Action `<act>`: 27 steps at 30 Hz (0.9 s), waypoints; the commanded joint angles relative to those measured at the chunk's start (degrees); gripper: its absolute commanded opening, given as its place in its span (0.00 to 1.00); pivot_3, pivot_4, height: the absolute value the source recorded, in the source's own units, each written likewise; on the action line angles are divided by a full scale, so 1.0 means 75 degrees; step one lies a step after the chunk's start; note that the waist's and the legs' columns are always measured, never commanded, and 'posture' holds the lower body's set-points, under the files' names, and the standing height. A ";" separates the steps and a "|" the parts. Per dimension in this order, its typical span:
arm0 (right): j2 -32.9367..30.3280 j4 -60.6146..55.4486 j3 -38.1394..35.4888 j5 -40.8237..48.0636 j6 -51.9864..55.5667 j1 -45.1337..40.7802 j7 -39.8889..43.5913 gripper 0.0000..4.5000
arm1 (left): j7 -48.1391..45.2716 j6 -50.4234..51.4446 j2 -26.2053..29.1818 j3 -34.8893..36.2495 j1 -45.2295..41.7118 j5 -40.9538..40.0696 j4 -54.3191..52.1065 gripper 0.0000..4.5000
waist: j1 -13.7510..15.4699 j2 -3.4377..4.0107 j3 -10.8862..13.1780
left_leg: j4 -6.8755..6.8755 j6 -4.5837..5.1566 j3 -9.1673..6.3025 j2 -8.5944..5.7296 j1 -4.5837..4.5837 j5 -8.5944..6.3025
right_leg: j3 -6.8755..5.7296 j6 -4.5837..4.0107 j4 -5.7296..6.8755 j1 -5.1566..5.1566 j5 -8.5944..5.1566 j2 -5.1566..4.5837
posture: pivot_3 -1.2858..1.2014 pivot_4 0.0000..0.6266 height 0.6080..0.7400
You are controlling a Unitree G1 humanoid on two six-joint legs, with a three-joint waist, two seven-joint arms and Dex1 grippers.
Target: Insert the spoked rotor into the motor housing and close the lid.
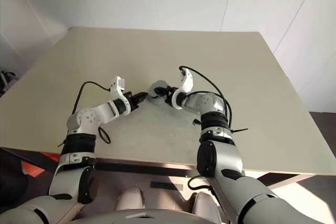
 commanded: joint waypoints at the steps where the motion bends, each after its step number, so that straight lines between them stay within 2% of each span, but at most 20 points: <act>1: 0.0002 -0.0477 -0.0447 0.0861 0.0256 -0.0709 -0.0003 0.45 | -0.0039 -0.0325 0.0044 0.0651 0.0061 -0.0571 -0.0579 0.00 | -0.0002 0.0001 0.0003 | 0.0000 0.0000 0.0000 0.0001 -0.0009 0.0000 | 0.0000 0.0000 0.0001 -0.0009 0.0000 0.0001 | 0.52 0.00 1.00; 8: 0.0143 -0.0013 -0.1425 0.1864 0.0680 -0.1397 -0.0727 0.45 | 0.0056 0.0224 0.0099 0.1922 0.0540 -0.2271 -0.1227 0.00 | 0.0006 0.0001 0.0003 | -0.0001 0.0009 0.0000 0.0001 -0.0022 -0.0005 | -0.0008 0.0000 0.0000 -0.0018 0.0001 0.0001 | 0.52 0.00 1.00; 12: 0.0248 0.0148 -0.1478 0.2001 0.0672 -0.1541 -0.1007 0.45 | -0.0065 0.0451 0.0050 0.2038 0.1008 -0.3066 -0.1818 0.19 | 0.0009 0.0000 0.0003 | -0.0001 0.0010 -0.0001 0.0002 -0.0022 -0.0006 | -0.0011 0.0000 0.0000 -0.0017 0.0001 0.0000 | 0.52 0.00 1.00; 17: 0.0288 0.0199 -0.1400 0.2038 0.0803 -0.1531 -0.1083 0.45 | 0.0058 0.0488 -0.0024 0.2116 0.1219 -0.3939 -0.2162 0.57 | 0.0029 -0.0003 0.0006 | 0.0009 0.0008 -0.0007 0.0009 -0.0037 -0.0005 | -0.0024 0.0000 0.0001 -0.0018 0.0001 0.0000 | 0.52 0.00 1.00; 21: 0.0314 0.0152 -0.1393 0.2120 0.1043 -0.1566 -0.1094 0.45 | 0.0638 0.0672 -0.0080 0.2203 0.1113 -0.4563 -0.1725 0.86 | 0.0023 -0.0004 0.0006 | 0.0017 0.0007 -0.0007 0.0009 -0.0037 -0.0005 | -0.0022 0.0006 0.0003 -0.0016 0.0004 0.0000 | 0.52 0.00 1.00; 27: 0.0364 -0.0090 -0.1437 0.2409 0.1400 -0.1638 -0.1254 0.45 | 0.1035 0.0888 -0.0039 0.2043 0.1021 -0.5218 -0.1395 0.86 | 0.0025 -0.0005 0.0005 | 0.0018 0.0006 -0.0007 0.0009 -0.0036 -0.0004 | -0.0022 0.0030 0.0005 -0.0016 0.0018 0.0001 | 0.52 0.00 1.00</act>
